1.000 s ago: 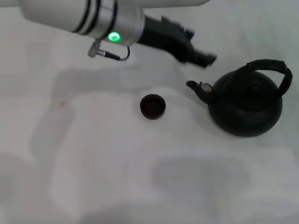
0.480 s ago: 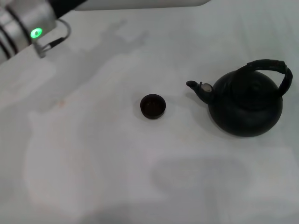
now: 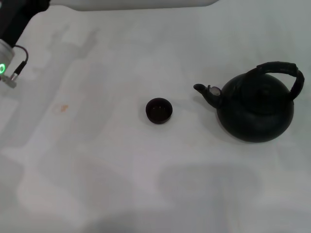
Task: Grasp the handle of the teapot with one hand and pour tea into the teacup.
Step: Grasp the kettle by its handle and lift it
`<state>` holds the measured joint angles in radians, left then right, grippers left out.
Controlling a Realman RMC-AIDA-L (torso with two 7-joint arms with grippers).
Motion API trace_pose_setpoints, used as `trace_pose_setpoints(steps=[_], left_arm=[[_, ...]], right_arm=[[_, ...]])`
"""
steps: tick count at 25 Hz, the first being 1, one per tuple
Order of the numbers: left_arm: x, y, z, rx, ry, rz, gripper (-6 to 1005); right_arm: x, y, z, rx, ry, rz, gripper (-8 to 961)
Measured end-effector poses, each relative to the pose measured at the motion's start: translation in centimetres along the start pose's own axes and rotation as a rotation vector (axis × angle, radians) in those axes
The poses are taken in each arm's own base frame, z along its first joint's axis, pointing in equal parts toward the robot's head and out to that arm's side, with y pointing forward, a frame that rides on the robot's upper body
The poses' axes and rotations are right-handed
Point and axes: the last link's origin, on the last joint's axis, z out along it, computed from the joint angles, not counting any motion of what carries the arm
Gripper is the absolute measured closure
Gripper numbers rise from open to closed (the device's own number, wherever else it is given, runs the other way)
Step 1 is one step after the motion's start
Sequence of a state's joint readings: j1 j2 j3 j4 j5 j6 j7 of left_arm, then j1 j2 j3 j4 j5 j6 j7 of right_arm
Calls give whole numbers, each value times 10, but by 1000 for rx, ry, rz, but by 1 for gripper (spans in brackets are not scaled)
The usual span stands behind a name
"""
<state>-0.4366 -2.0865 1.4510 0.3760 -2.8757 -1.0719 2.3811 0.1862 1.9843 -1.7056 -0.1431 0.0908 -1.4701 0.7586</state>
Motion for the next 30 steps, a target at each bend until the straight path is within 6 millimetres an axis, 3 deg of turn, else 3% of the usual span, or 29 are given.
trace_pose_setpoints(steps=[7,11,22,30], left_arm=[[-8,-10,-11,59,-17,-27,121],[-9,-10,-12,63,-18,-30,121],[-13,-13,-15,78,-32,-34,122],[-15,-14,-18,84,-36,-36,121]], right_arm=[[5,18,-39,-192,87,-15,82],[12,25,-47,-263,168,-13,82],[41,31,-20,-217,267,-25,83],[46,32,-18,-207,290,-25,83]])
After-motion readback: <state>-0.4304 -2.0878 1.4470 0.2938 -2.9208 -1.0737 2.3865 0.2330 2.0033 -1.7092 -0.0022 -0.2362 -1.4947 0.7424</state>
